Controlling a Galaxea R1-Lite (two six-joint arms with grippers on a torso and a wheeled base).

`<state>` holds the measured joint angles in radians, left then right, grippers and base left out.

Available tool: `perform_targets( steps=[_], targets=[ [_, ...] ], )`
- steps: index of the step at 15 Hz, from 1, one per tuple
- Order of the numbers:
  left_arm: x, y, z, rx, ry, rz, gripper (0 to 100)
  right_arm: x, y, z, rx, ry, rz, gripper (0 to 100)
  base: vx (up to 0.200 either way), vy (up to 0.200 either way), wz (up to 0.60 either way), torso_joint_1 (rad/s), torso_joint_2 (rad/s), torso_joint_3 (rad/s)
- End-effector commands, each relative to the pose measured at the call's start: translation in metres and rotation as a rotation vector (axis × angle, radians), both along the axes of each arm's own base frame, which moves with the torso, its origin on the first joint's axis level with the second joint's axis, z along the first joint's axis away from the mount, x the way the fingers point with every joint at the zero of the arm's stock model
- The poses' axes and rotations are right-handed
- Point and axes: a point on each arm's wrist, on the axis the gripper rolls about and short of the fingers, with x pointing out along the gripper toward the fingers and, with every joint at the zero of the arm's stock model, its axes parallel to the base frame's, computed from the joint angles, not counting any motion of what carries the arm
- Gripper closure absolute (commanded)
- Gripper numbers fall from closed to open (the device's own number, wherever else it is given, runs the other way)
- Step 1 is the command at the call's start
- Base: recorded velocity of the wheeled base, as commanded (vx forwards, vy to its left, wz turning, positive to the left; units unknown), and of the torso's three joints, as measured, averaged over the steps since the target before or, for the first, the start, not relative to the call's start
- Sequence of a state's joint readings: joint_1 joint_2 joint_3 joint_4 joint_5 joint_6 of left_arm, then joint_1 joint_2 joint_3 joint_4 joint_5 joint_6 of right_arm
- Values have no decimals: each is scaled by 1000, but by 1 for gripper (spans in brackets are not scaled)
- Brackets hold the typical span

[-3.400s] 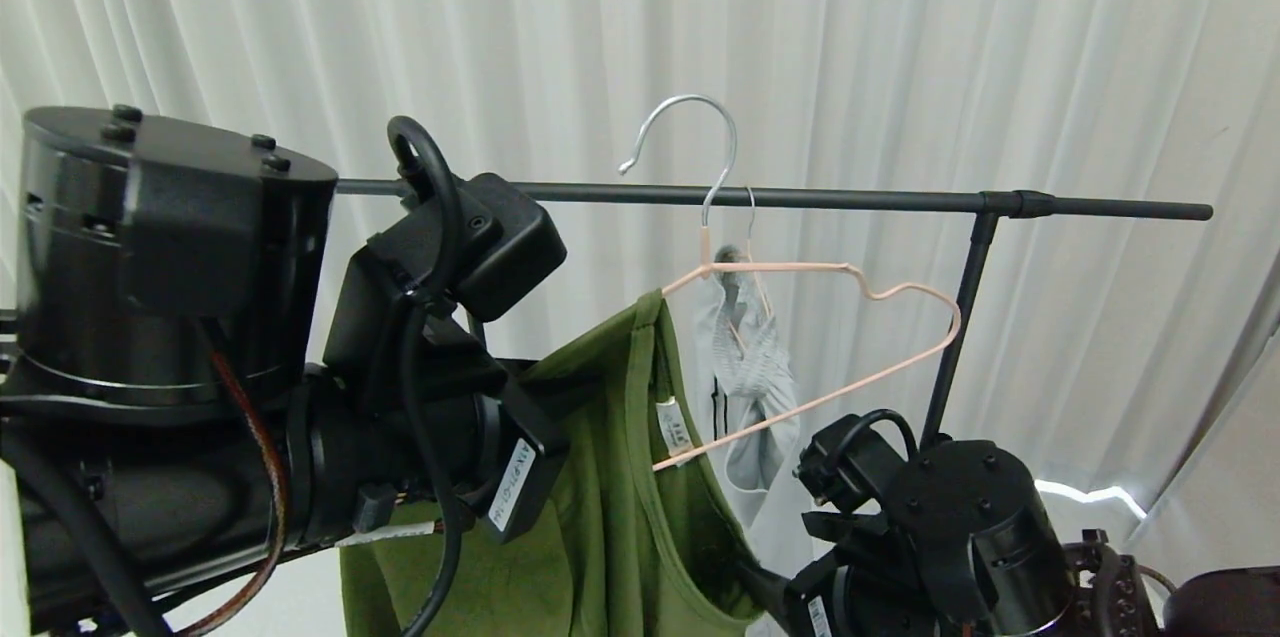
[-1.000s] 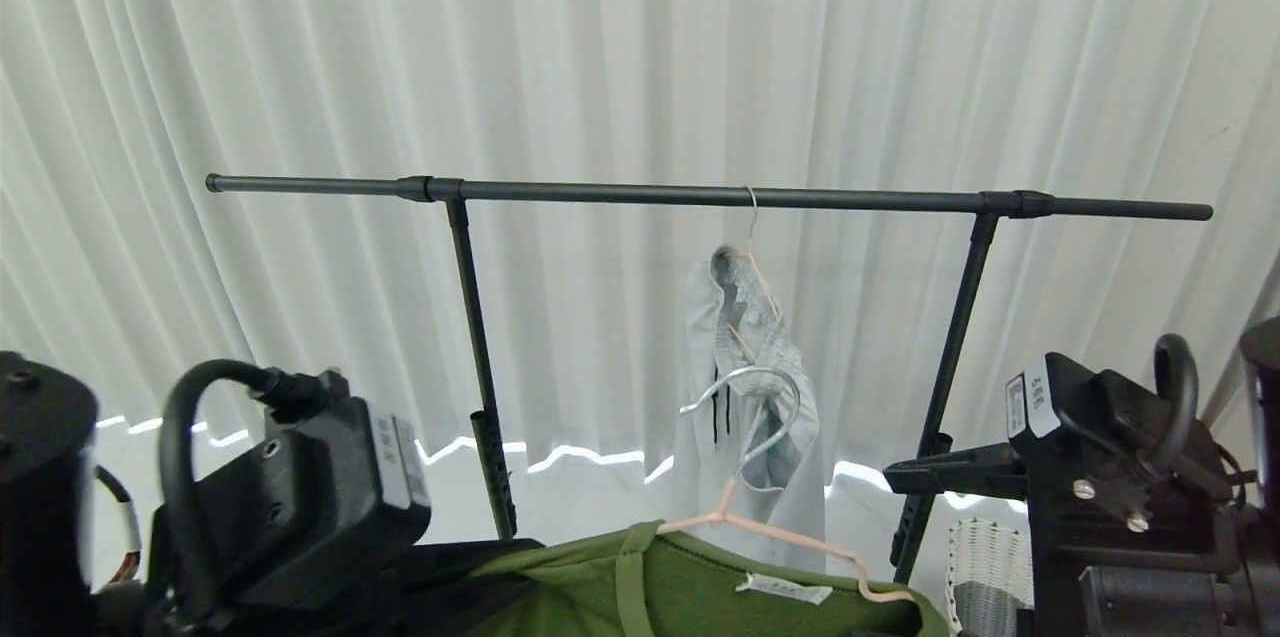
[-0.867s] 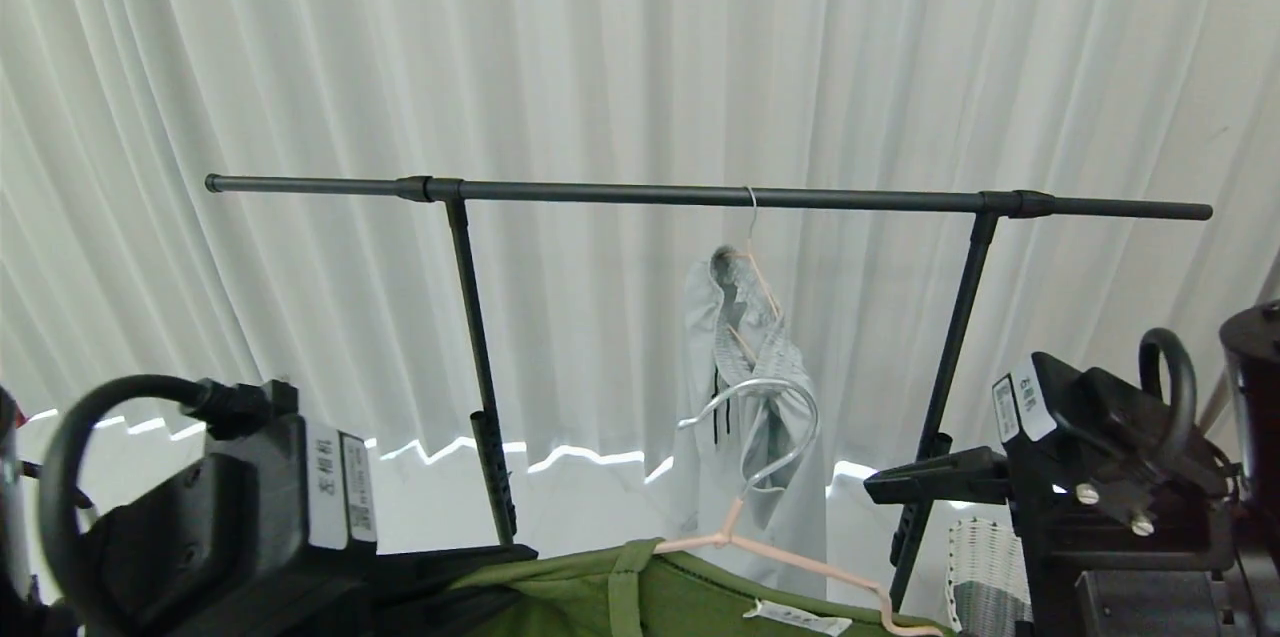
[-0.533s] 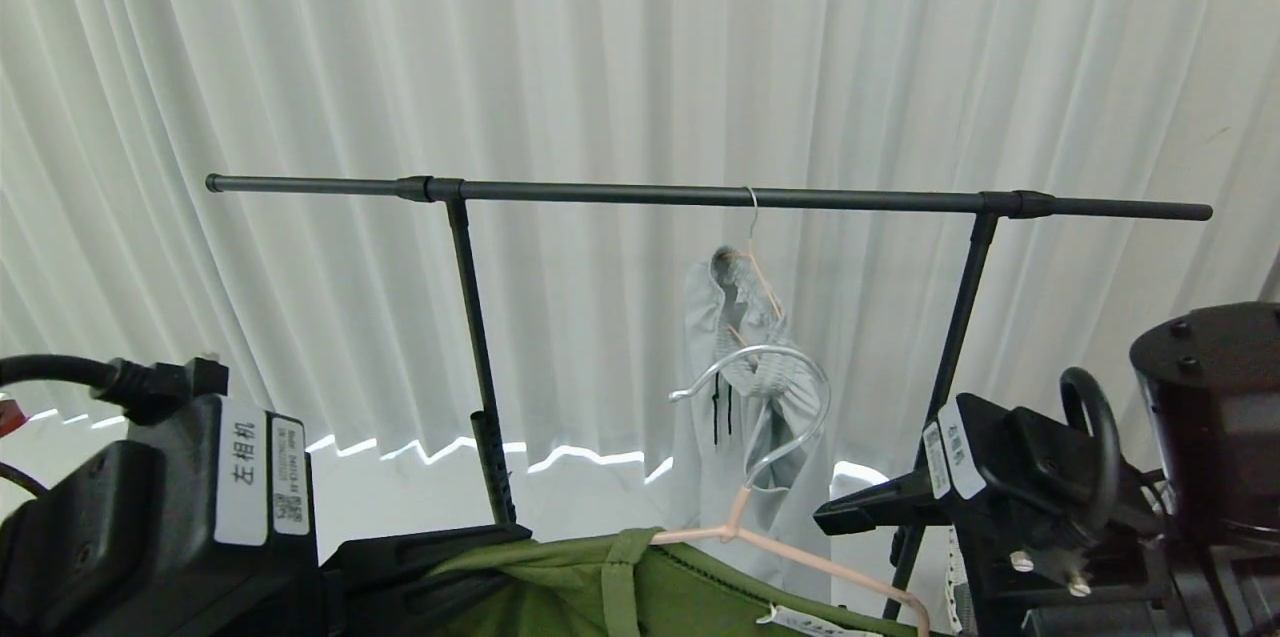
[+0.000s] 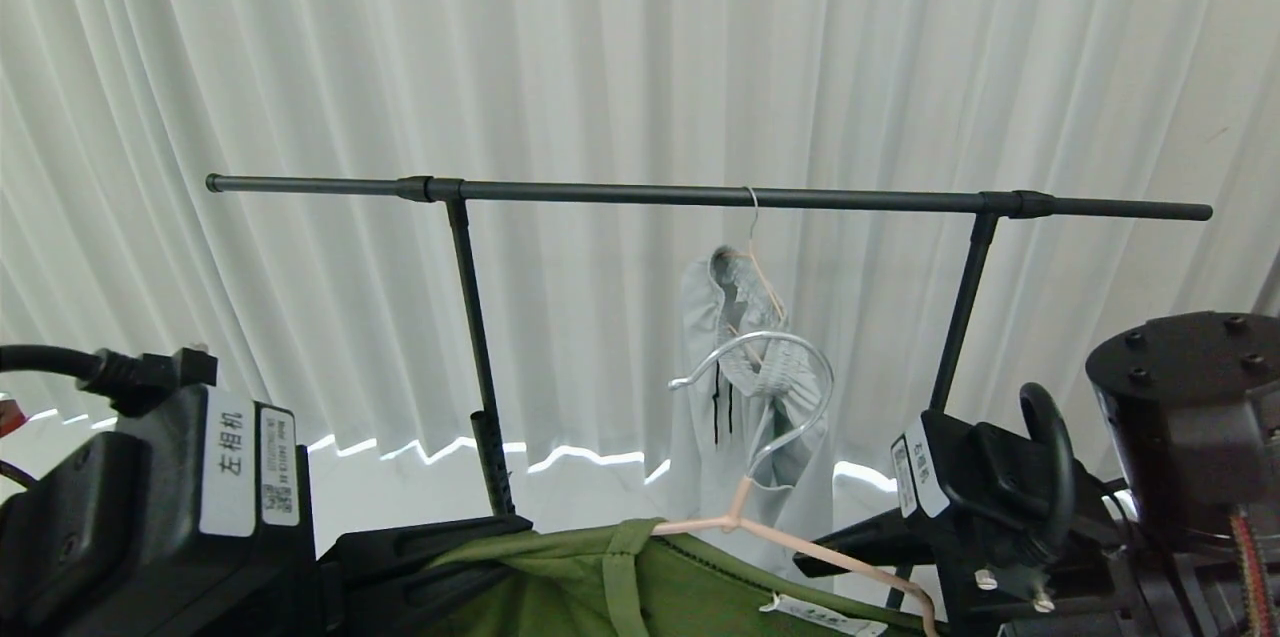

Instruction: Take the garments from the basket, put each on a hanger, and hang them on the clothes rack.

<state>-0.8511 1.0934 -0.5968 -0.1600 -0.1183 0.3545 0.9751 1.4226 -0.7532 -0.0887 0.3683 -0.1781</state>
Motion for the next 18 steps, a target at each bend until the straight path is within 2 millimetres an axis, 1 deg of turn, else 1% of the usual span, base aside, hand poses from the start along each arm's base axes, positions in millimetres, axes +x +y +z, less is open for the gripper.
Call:
perform_targets(
  steps=[1,6,7,9,11,15,17,18],
  targets=[
    [0,-1,0,2,2,0,100,0,0,-1,-5,0,-4,100,0,0,0,0,0,0],
    [0,0,-1,3,3,0,100,0,-1,0,-4,-4,-12,100,0,0,0,0,0,0],
    [0,0,-1,4,4,1,0,0,-2,1,-3,-6,-15,100,0,0,0,0,0,0],
    [0,1,-6,16,13,4,0,3,-4,4,-4,-15,-43,100,0,0,0,0,0,0],
    [-1,4,-10,22,20,13,0,9,-10,12,-19,-23,-102,100,0,0,0,0,0,0],
    [1,11,-15,29,32,61,0,18,-30,31,-26,-26,-204,100,0,0,0,0,0,0],
    [2,15,-23,47,48,88,0,18,-38,36,-8,-40,-230,100,0,0,0,0,0,0],
    [5,25,-41,96,94,159,0,15,-44,40,6,-52,-241,100,0,0,0,0,0,0]
  ],
)
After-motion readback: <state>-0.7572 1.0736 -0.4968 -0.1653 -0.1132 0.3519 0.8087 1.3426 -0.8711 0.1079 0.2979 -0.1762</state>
